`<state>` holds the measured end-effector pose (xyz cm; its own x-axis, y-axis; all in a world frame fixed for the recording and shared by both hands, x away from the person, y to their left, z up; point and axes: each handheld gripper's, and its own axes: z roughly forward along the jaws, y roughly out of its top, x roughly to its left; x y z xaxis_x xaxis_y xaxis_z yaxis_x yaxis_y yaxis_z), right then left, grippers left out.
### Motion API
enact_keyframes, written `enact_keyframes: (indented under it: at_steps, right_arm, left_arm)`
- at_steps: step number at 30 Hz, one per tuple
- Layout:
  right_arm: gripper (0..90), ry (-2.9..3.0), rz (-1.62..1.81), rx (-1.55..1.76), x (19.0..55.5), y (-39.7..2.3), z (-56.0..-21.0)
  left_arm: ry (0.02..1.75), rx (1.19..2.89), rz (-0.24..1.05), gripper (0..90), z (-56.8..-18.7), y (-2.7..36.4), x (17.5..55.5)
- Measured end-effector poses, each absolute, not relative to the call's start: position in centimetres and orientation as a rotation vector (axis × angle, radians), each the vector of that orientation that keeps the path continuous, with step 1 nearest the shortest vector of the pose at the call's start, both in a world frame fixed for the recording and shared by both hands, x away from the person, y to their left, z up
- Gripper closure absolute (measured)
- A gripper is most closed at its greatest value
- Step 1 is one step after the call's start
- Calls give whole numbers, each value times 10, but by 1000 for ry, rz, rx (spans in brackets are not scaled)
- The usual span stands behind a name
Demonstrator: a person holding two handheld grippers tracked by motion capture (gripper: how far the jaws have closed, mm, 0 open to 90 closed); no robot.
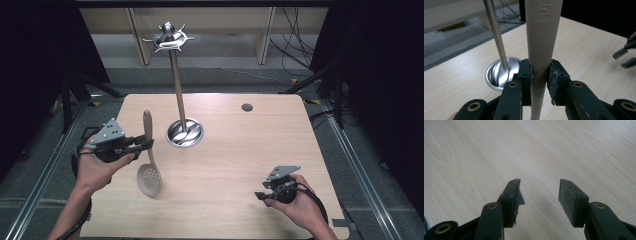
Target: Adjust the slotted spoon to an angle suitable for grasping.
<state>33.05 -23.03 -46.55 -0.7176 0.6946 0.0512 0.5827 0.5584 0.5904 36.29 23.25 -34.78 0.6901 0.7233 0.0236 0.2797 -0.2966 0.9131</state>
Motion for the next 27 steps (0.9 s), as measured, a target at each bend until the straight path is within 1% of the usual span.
enact_keyframes:
  at_steps: [4, 10, 27]
  right_arm:
    - [519, 2603, 880, 1085, 330, -231, -465]
    - [519, 2595, 882, 1059, 331, -231, -466]
    - [520, 2551, 926, 1086, 330, -231, -466]
  left_arm:
    - [801, 1794, 550, 729, -344, 234, 364]
    - [800, 1725, 587, 729, -340, 233, 364]
    - [824, 1673, 626, 729, -336, 232, 363]
